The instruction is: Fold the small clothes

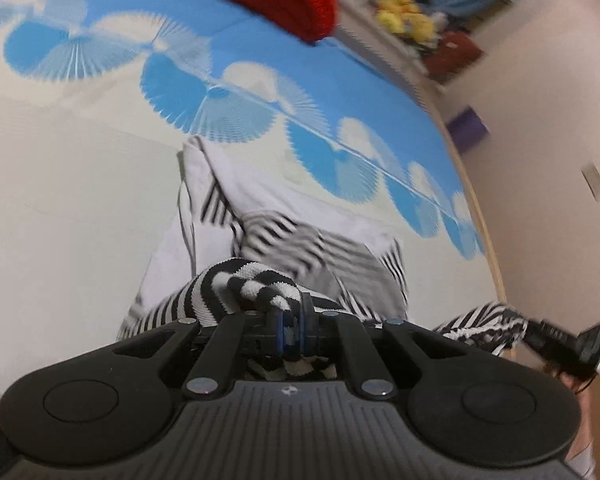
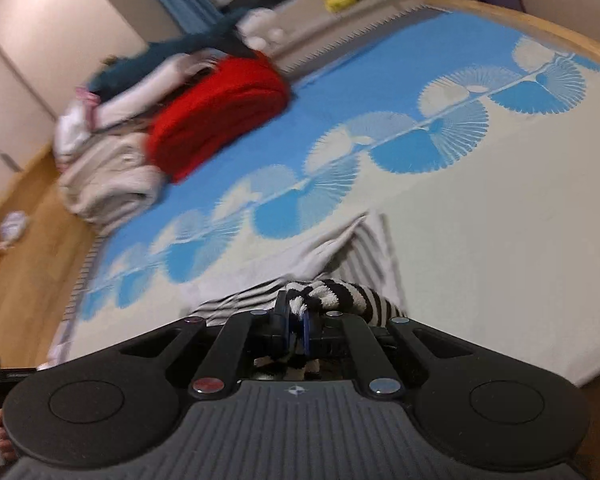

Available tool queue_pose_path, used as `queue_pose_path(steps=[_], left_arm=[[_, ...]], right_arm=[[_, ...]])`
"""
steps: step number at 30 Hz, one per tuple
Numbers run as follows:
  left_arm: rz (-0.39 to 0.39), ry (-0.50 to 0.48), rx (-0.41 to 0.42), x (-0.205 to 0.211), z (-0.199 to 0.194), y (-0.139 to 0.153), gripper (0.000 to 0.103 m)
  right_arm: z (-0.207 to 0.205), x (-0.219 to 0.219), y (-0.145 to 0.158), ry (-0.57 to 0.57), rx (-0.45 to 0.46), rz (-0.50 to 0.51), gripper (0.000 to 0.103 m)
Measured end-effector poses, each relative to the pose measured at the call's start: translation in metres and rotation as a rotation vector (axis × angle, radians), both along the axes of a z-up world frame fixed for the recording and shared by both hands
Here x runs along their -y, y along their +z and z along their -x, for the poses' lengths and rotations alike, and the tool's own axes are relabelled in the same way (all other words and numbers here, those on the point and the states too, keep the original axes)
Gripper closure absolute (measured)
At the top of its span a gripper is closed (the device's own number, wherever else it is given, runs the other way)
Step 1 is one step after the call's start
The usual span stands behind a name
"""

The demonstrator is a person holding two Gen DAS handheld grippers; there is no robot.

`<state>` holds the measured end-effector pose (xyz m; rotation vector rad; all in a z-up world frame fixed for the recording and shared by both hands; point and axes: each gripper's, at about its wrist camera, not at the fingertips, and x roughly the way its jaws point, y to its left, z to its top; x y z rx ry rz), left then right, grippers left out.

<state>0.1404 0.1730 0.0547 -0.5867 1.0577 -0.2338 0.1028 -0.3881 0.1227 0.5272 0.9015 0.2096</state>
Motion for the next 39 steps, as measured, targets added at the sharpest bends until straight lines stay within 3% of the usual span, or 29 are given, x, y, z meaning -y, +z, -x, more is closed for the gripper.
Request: queue_pose_path(steps=[4, 6, 8, 9, 10, 11, 13, 15, 17, 18, 19, 21, 24, 27, 30, 33, 34, 35, 36, 39], left_arm=[[0.063, 0.111, -0.127, -0.02, -0.095, -0.059, 0.094], [0.129, 0.216, -0.179, -0.036, -0.125, -0.088, 0.09], [0.139, 0.273, -0.163, -0.051, -0.136, -0.102, 0.078], [0.125, 0.317, -0.175, -0.056, -0.139, -0.101, 0.077], [0.12, 0.341, -0.158, -0.06, -0.142, -0.097, 0.076], [0.128, 0.33, -0.104, -0.06, -0.144, -0.09, 0.067], [0.104, 0.248, -0.012, -0.056, -0.15, -0.075, 0.058], [0.02, 0.096, 0.063, -0.043, -0.156, -0.064, 0.054], [-0.078, -0.044, 0.107, -0.024, -0.156, -0.059, 0.039], [-0.119, -0.112, 0.117, -0.013, -0.151, -0.059, 0.036], [-0.155, -0.167, 0.122, -0.004, -0.148, -0.061, 0.033], [-0.276, -0.276, 0.126, 0.018, -0.144, -0.067, 0.033], [-0.426, -0.351, 0.118, 0.04, -0.137, -0.079, 0.033], [-0.523, -0.362, 0.111, 0.049, -0.137, -0.094, 0.033], [-0.605, -0.359, 0.156, 0.058, -0.136, -0.1, 0.037], [-0.644, -0.349, 0.182, 0.062, -0.142, -0.102, 0.062], [-0.648, -0.339, 0.176, 0.063, -0.146, -0.104, 0.076], [-0.652, -0.323, 0.164, 0.062, -0.149, -0.104, 0.096], [-0.647, -0.298, 0.151, 0.058, -0.154, -0.104, 0.096], [-0.582, -0.132, 0.209, 0.038, -0.164, -0.086, 0.1]], right_arm=[[-0.098, -0.01, -0.05, -0.037, -0.052, 0.042, 0.098], [-0.143, -0.016, -0.081, -0.081, -0.098, 0.053, 0.096], [-0.168, -0.016, -0.107, -0.171, -0.134, 0.048, 0.087], [-0.173, -0.015, -0.115, -0.197, -0.133, 0.039, 0.086], [-0.177, -0.014, -0.121, -0.213, -0.125, 0.034, 0.085], [-0.181, -0.015, -0.123, -0.223, -0.122, 0.047, 0.085], [-0.187, -0.016, -0.116, -0.199, -0.046, 0.072, 0.083], [-0.189, -0.02, -0.107, -0.149, 0.036, 0.126, 0.077], [-0.19, -0.031, -0.101, -0.006, 0.105, 0.195, 0.071], [-0.188, -0.038, -0.101, 0.082, 0.129, 0.235, 0.056], [-0.184, -0.045, -0.103, 0.166, 0.141, 0.271, 0.05], [-0.175, -0.06, -0.111, 0.305, 0.155, 0.346, 0.046], [-0.161, -0.079, -0.116, 0.422, 0.21, 0.422, 0.046], [-0.16, -0.091, -0.128, 0.507, 0.186, 0.475, 0.046], [-0.157, -0.106, -0.146, 0.55, 0.17, 0.624, 0.046], [-0.16, -0.121, -0.16, 0.537, 0.196, 0.795, 0.047], [-0.162, -0.124, -0.163, 0.531, 0.203, 0.829, 0.048], [-0.164, -0.126, -0.164, 0.534, 0.206, 0.831, 0.055], [-0.168, -0.128, -0.165, 0.535, 0.202, 0.811, 0.07], [-0.184, -0.129, -0.158, 0.505, 0.206, 0.752, 0.084]])
